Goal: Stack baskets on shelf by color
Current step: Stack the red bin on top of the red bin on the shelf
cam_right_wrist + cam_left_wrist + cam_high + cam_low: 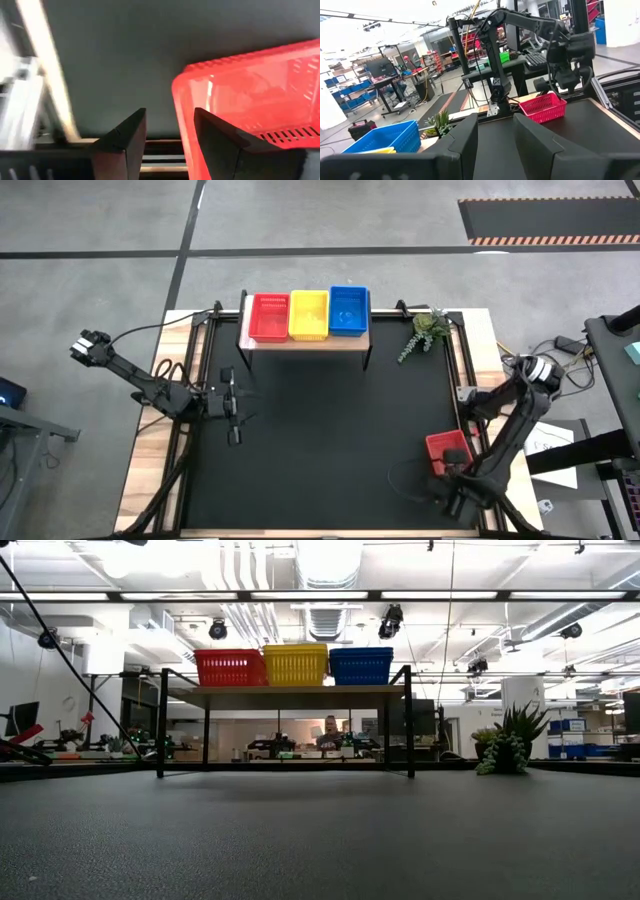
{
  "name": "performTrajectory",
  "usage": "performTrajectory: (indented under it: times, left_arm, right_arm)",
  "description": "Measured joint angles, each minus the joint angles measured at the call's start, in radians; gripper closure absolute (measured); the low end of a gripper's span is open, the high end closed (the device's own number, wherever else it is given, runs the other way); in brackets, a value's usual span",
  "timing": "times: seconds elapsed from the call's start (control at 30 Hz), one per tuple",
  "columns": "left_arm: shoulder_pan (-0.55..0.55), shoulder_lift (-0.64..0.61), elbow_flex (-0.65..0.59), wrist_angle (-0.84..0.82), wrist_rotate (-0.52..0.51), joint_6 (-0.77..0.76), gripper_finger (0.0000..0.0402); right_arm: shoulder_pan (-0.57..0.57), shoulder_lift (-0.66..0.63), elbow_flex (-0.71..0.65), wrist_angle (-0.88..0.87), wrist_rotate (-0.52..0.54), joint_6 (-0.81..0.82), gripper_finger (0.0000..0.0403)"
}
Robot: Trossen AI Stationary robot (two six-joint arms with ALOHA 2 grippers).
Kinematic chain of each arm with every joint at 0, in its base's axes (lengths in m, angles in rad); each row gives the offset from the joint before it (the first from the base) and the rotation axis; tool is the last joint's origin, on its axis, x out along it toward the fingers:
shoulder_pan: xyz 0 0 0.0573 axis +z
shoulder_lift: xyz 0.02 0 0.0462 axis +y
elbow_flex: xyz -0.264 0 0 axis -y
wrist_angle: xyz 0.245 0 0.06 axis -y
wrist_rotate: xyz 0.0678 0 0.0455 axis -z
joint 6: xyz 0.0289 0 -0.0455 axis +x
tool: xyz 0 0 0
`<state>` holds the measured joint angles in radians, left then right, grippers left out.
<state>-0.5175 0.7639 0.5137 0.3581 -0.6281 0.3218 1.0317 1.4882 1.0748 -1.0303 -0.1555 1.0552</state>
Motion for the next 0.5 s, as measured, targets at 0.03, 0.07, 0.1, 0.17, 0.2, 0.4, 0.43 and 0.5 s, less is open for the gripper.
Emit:
performTrajectory:
  times: [0.03,0.07,0.1,0.17,0.2,0.4,0.43,0.5]
  left_arm:
    - [0.000,0.000,0.000,0.000,0.000,-0.001,0.0292]
    - [0.000,-0.001,0.000,0.000,0.000,-0.001,0.0292]
    - [0.000,-0.001,0.000,0.001,0.000,-0.002,0.0292]
    - [0.000,0.001,0.000,0.001,0.000,-0.003,0.0292]
    - [0.000,0.001,0.000,0.000,0.000,-0.003,0.0292]
    - [-0.001,-0.001,-0.002,0.000,0.000,-0.002,0.0292]
    - [-0.001,-0.002,-0.002,0.000,0.000,-0.002,0.0292]
    - [-0.001,-0.008,-0.002,0.000,0.000,-0.002,0.0292]
  right_arm:
    - [0.004,0.014,0.000,-0.004,0.000,0.001,0.0245]
    - [0.006,0.029,-0.001,-0.004,0.000,0.000,0.0247]
    - [0.006,0.042,-0.001,-0.002,-0.001,-0.006,0.0249]
    - [0.005,0.065,-0.001,-0.002,-0.001,-0.018,0.0256]
    - [0.005,0.075,-0.001,-0.002,-0.001,-0.025,0.0262]
    - [0.003,0.107,-0.001,0.003,0.051,-0.043,0.0349]
    - [-0.004,0.109,0.001,0.009,0.064,-0.044,0.0369]
    - [-0.023,0.109,0.010,0.016,0.093,-0.043,0.0385]
